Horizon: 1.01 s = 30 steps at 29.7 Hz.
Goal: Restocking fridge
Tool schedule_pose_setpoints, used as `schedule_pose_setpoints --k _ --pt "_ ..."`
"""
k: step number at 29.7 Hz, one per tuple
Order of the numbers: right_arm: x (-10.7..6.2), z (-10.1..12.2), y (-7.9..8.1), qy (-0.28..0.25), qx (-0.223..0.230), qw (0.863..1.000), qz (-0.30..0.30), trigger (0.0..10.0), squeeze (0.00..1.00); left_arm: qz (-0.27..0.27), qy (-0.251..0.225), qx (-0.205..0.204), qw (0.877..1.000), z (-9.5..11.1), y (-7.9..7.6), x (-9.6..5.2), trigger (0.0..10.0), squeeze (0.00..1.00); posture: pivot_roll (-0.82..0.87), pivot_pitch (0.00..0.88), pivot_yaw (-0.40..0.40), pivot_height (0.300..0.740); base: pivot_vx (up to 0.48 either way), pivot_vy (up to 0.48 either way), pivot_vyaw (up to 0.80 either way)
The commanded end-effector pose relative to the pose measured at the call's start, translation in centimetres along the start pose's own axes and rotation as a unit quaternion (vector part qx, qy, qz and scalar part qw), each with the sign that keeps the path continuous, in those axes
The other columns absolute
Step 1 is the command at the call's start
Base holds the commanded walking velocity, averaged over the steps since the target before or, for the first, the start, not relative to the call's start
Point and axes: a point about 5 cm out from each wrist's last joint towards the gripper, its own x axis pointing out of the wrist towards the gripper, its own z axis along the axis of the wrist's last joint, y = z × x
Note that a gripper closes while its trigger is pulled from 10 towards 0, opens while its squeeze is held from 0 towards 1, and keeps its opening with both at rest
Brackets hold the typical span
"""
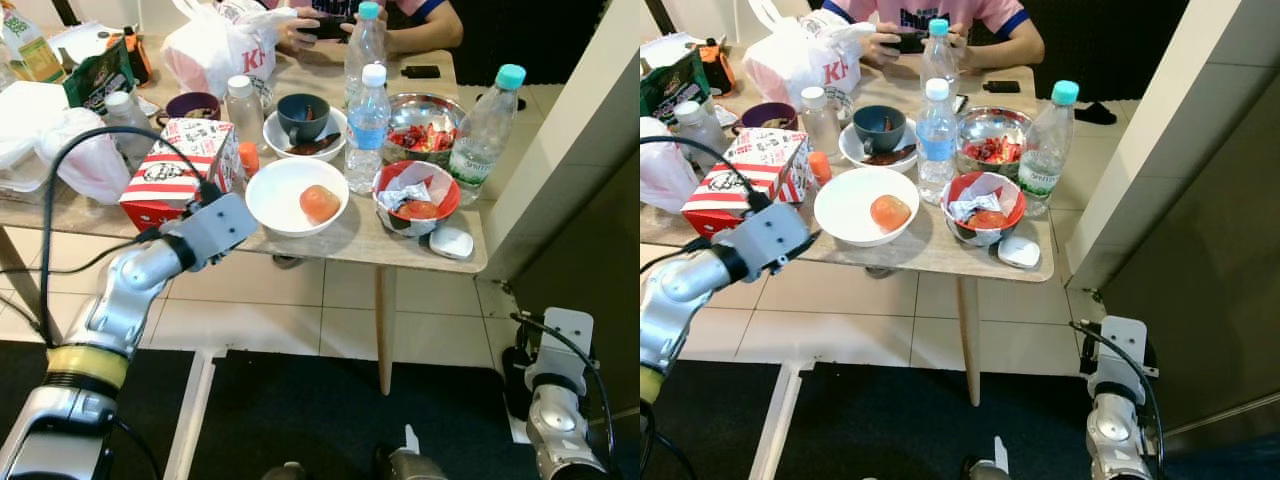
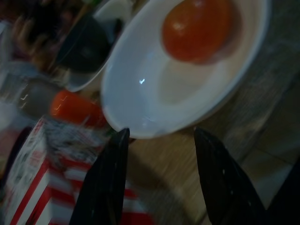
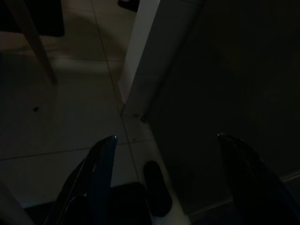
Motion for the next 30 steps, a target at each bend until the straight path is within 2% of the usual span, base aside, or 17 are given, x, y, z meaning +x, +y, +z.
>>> schedule_pose_setpoints --k 1,4,8,10,13,18,19,20,23,26,27,29,30 --pt "-0.3 -0.6 -0.2 0.008 0.002 1.0 -0.004 10.0 0.0 -0.027 0.01 0.017 0.999 -0.2 0.3 0.1 10.0 0.0 -0.04 0.141 0.002 0.727 0.0 0.0 0.0" --pt "-0.3 -0.6 -0.2 0.008 0.005 1.0 -0.005 10.0 0.0 -0.048 0.012 0.044 0.998 0.1 0.8 0.7 10.0 0.0 -0.05 0.141 0.008 0.727 0.0 0.0 0.0" --pt "-0.3 -0.6 -0.2 0.008 0.005 1.0 -0.006 10.0 0.0 -0.055 0.014 0.054 0.997 0.2 0.9 0.9 10.0 0.0 -0.05 0.141 0.008 0.727 0.0 0.0 0.0" --pt "-0.3 -0.7 -0.5 0.007 0.007 1.0 -0.012 10.0 0.0 -0.059 0.014 0.078 0.995 0.4 1.5 1.1 10.0 0.0 -0.05 0.142 0.013 0.727 0.0 0.0 0.0" --pt "-0.2 -0.7 -1.1 0.007 0.006 1.0 -0.023 10.0 0.0 -0.077 0.006 0.087 0.993 0.6 1.8 0.9 10.0 0.0 -0.05 0.144 0.012 0.727 0.0 0.0 0.0" --pt "-0.1 -1.0 -2.4 0.015 0.007 0.999 -0.05 10.0 0.0 -0.114 -0.018 0.073 0.991 1.0 1.2 -0.3 10.0 0.0 -0.05 0.151 0.01 0.727 0.0 0.0 0.0" --pt "0.0 -1.0 -3.3 0.017 0.01 0.997 -0.069 10.0 0.0 -0.109 -0.037 0.065 0.991 1.4 1.3 -1.1 10.0 0.0 -0.05 0.155 0.009 0.727 0.0 0.0 0.0" --pt "0.0 -1.0 -3.3 0.017 0.01 0.997 -0.069 10.0 0.0 -0.109 -0.037 0.065 0.991 1.4 1.3 -1.1 10.0 0.0 -0.05 0.155 0.009 0.727 0.0 0.0 0.0" --pt "0.4 -0.4 -4.7 0.006 0.02 0.995 -0.093 10.0 0.0 -0.075 -0.054 0.068 0.993 2.1 1.7 -2.7 10.0 0.0 -0.04 0.159 0.006 0.727 0.0 0.0 0.0" --pt "0.8 0.4 -5.5 -0.013 0.019 0.994 -0.102 10.0 0.0 -0.069 -0.062 0.061 0.994 2.6 1.5 -3.7 10.0 0.0 -0.03 0.16 0.004 0.727 0.0 0.0 0.0" --pt "1.0 0.9 -5.8 -0.023 0.017 0.994 -0.107 10.0 0.0 -0.067 -0.067 0.051 0.994 2.8 1.4 -4.1 10.0 0.0 -0.03 0.161 0.006 0.727 0.0 0.0 0.0" --pt "1.4 2.1 -6.5 -0.048 0.013 0.992 -0.116 10.0 0.0 -0.053 -0.087 0.005 0.995 3.4 1.3 -4.8 10.0 0.0 -0.02 0.16 0.008 0.727 0.0 0.0 0.0" --pt "1.4 2.1 -6.5 -0.048 0.013 0.992 -0.116 10.0 0.0 -0.053 -0.087 0.005 0.995 3.4 1.3 -4.8 10.0 0.0 -0.02 0.16 0.008 0.727 0.0 0.0 0.0"
